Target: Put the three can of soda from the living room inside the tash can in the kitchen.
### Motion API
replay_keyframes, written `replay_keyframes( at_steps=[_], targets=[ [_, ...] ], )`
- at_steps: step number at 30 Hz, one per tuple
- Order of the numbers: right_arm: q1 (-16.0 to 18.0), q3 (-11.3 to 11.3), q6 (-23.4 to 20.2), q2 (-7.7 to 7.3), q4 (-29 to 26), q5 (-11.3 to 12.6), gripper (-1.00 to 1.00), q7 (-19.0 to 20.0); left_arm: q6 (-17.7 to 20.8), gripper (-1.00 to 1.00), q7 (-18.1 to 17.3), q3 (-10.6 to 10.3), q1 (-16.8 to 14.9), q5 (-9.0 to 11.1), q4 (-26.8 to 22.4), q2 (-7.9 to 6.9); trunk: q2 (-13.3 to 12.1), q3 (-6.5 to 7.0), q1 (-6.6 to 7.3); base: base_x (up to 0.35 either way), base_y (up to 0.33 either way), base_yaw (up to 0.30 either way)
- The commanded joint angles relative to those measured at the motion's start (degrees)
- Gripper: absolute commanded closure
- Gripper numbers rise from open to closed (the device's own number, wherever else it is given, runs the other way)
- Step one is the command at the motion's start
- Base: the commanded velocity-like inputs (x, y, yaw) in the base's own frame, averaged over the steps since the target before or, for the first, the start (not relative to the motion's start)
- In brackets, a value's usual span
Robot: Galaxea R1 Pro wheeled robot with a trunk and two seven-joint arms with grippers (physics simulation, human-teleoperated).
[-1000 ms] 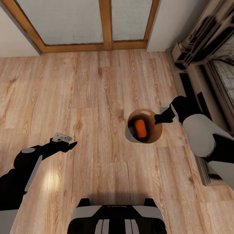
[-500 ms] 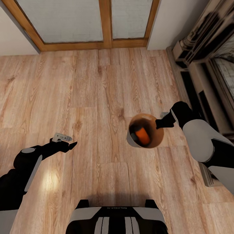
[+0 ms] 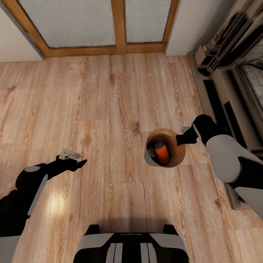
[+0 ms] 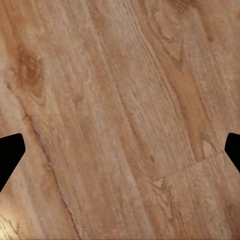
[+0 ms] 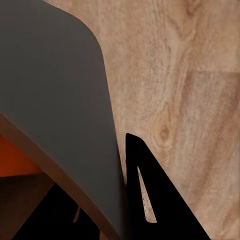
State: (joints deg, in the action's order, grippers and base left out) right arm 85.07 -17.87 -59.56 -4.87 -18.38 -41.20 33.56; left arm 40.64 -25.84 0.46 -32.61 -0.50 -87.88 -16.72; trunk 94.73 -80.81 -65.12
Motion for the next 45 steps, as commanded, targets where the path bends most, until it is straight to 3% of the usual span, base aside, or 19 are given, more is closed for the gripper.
replay_keyframes(
  at_steps=[1, 10, 15, 22, 40, 45],
  targets=[
    [-0.3, -0.4, -0.4, 0.06, 0.1, 1.5, 1.00, 0.2, 0.0, -1.00, 0.0, 0.0, 0.0, 0.0, -0.1, 0.01, 0.4, -0.18, -0.22, 0.000, 0.000, 0.000],
    [-2.0, -1.1, -0.4, 0.44, 0.0, 1.9, 1.00, -4.9, 1.2, -1.00, 0.1, 0.1, 0.0, 0.1, -0.5, 0.14, 4.0, -1.80, -2.19, 0.000, 0.000, 0.000],
    [-2.0, -1.1, -0.4, 0.16, 0.1, 1.9, 1.00, -5.4, 1.2, -1.00, 0.1, 0.0, 0.1, 0.1, -0.5, 0.27, 5.2, -2.33, -2.85, 0.000, 0.000, 0.000],
    [-2.2, -1.1, -0.4, -0.06, 0.1, 2.0, 1.00, -5.5, 1.3, -1.00, 0.1, 0.1, 0.1, 0.0, -0.5, 1.68, 8.0, -3.59, -4.39, 0.000, 0.000, 0.000],
    [-4.0, -1.1, -0.4, 0.13, 0.1, 2.1, 1.00, -5.6, 1.3, -1.00, 0.2, 0.1, 0.1, -0.2, -0.5, 1.87, 15.3, -6.82, -8.34, 0.000, 0.000, 0.000],
    [-4.1, -1.1, -0.4, 0.06, 0.1, 2.0, 1.00, -5.6, 1.4, -1.00, 0.1, 0.1, 0.1, -0.2, -0.6, 1.87, 15.3, -6.82, -8.34, 0.000, 0.000, 0.000]
  ],
)
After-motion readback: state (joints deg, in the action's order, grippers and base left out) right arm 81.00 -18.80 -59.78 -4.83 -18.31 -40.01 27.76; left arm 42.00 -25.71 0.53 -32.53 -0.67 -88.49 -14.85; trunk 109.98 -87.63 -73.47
